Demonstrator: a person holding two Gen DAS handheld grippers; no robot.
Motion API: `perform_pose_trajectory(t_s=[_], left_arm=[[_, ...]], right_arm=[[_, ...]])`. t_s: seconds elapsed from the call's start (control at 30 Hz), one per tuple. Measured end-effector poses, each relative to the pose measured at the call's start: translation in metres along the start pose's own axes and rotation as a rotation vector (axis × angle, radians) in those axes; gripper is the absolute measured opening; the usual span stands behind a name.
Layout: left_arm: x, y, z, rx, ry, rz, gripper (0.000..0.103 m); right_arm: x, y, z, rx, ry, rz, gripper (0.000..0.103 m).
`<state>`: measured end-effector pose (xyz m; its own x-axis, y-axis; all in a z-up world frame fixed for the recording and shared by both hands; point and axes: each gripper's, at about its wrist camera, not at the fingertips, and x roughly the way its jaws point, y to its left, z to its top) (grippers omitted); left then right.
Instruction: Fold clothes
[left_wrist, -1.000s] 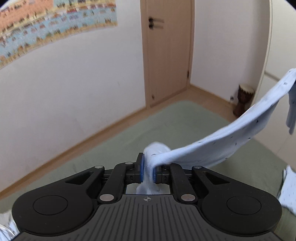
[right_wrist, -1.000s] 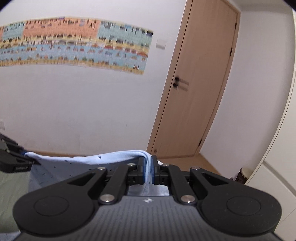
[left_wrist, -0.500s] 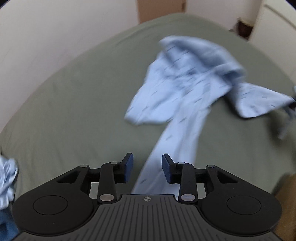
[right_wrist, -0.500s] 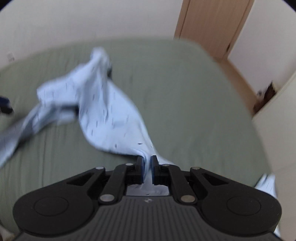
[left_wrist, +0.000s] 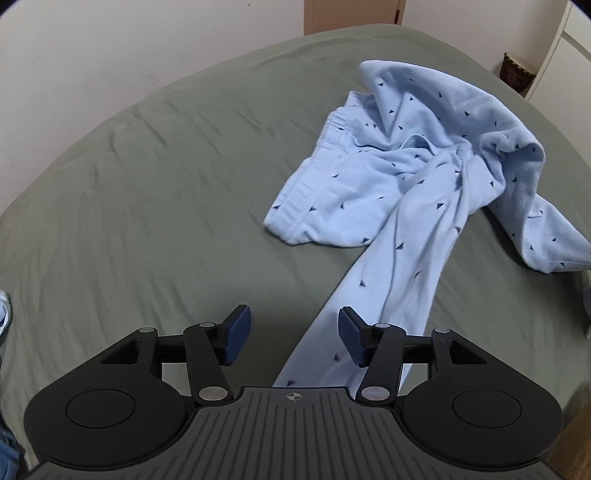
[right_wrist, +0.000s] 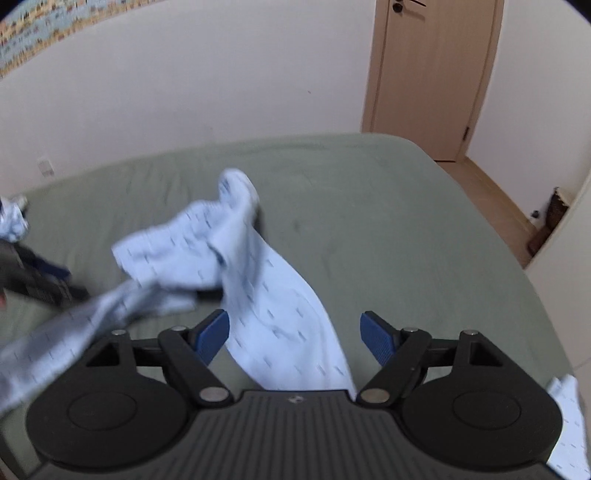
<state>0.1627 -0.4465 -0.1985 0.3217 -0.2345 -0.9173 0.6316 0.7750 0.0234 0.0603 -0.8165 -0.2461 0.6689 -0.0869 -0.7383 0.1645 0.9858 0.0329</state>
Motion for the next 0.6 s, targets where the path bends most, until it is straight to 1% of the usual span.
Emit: perform_pose_trajectory(t_s=[0.07,0.17,0.27,0.3,0.37,0.57,0.6], left_arm=[[0.002,0.001,0.007,-0.018,-0.004,-0.005,0.051],[0.01,0.005,0.015,-0.045,-0.006,0.0,0.051],[0.021,0.014,0.024,-0.088,-0.001,0.008,0.051],[0.025,0.017,0.027,-0.101,0.002,0.008,0.051],[0.036,0.021,0.034,-0.121,0.007,0.0,0.051],[0.056,0.027,0.049,-0.143,0.019,-0.025,0.051],[0.058,0.028,0.051,-0.143,0.02,-0.029,0.051]], right_arm=[[0.008,0.005,0.02,-0.001,-0.014,0.026,0.079],[0.021,0.014,0.056,-0.039,-0.024,0.056,0.078],[0.041,0.022,0.099,-0.064,-0.028,0.083,0.077],[0.051,0.024,0.114,-0.069,-0.018,0.097,0.077],[0.084,0.027,0.145,-0.079,0.041,0.137,0.077],[0.151,0.045,0.174,-0.168,0.109,0.093,0.077],[0.161,0.048,0.178,-0.18,0.121,0.089,0.075]])
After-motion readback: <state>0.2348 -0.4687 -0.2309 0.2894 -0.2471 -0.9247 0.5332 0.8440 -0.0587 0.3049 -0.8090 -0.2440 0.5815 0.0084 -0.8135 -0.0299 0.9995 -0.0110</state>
